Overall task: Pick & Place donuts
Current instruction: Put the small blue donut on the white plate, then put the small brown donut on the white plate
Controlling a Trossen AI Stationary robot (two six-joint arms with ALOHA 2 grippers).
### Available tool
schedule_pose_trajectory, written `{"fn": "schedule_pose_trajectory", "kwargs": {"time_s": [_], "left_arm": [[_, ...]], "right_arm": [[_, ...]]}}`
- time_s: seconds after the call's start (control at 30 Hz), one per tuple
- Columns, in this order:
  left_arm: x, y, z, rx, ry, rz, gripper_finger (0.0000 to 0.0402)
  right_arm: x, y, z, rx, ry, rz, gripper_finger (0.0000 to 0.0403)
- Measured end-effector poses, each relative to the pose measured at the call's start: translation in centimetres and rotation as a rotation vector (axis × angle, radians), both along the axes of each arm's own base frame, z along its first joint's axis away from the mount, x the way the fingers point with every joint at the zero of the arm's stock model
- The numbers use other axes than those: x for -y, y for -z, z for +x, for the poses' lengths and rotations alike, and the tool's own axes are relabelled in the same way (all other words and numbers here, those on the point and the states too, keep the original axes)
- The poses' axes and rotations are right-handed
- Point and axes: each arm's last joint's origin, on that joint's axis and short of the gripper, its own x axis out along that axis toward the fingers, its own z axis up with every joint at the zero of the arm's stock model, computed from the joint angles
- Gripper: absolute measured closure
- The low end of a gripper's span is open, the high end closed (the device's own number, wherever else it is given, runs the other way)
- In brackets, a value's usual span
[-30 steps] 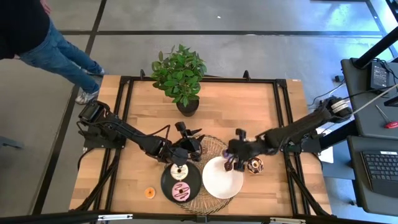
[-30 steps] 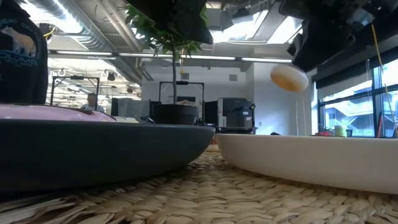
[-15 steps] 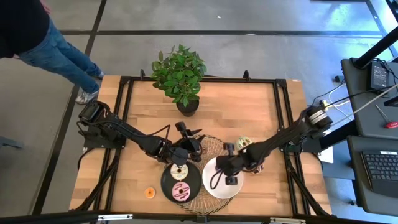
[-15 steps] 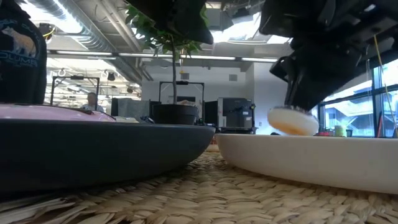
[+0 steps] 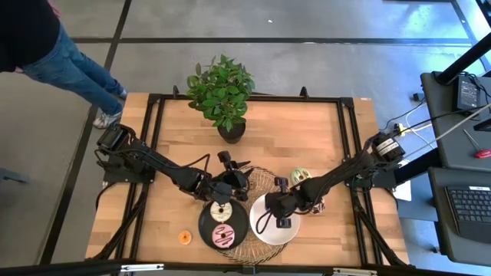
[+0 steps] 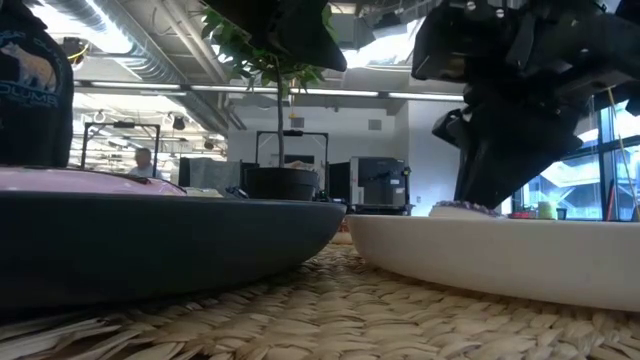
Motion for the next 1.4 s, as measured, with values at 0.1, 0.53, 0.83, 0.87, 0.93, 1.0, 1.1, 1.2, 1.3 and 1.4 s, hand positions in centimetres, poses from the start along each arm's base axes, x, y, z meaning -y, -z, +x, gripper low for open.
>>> {"fn": "schedule_pose_trajectory", "kwargs": {"time_s": [0.1, 0.53, 0.83, 0.87, 0.93, 1.0, 1.1, 1.2, 1.3, 1.4], "left_arm": [[0.0, 0.0, 0.0, -0.001, 0.0, 0.001, 0.0272], [0.0, 0.0, 0.0, 0.0, 0.0, 0.0, 0.0272], [0.1, 0.4, -0.4, -0.046, -0.013, 0.021, 0.0272], [0.1, 0.5, -0.7, -0.069, -0.026, 0.036, 0.0272], [0.1, 0.3, -1.4, -0.092, -0.051, 0.048, 0.0272], [0.2, 0.1, -2.1, -0.111, -0.06, 0.032, 0.0272], [0.4, -0.4, -3.0, -0.119, -0.034, -0.022, 0.0272], [0.9, -0.7, -3.6, -0.133, 0.032, -0.101, 0.0272], [1.4, -1.0, -4.0, -0.141, 0.088, -0.158, 0.0272], [1.5, -1.0, -4.0, -0.139, 0.097, -0.162, 0.0272]], "right_arm": [[0.0, 0.1, 0.0, -0.003, -0.001, -0.001, 0.0346], [0.3, -0.6, 0.2, -0.02, -0.03, -0.035, 0.0271], [1.8, -3.5, 2.8, 0.058, -0.146, -0.117, 0.027], [2.2, -3.5, 3.1, 0.082, -0.156, -0.12, 0.027], [2.8, -3.4, 3.6, 0.132, -0.169, -0.131, 0.027], [3.6, -3.0, 3.9, 0.153, -0.19, -0.157, 0.027], [4.6, -2.8, 4.4, 0.196, -0.195, -0.176, 0.027], [5.6, -2.1, 4.4, 0.203, -0.216, -0.153, 0.027], [6.3, -1.4, 4.3, 0.223, -0.226, -0.102, 0.027], [6.9, -0.8, 4.2, 0.235, -0.213, -0.101, 0.027]]}}
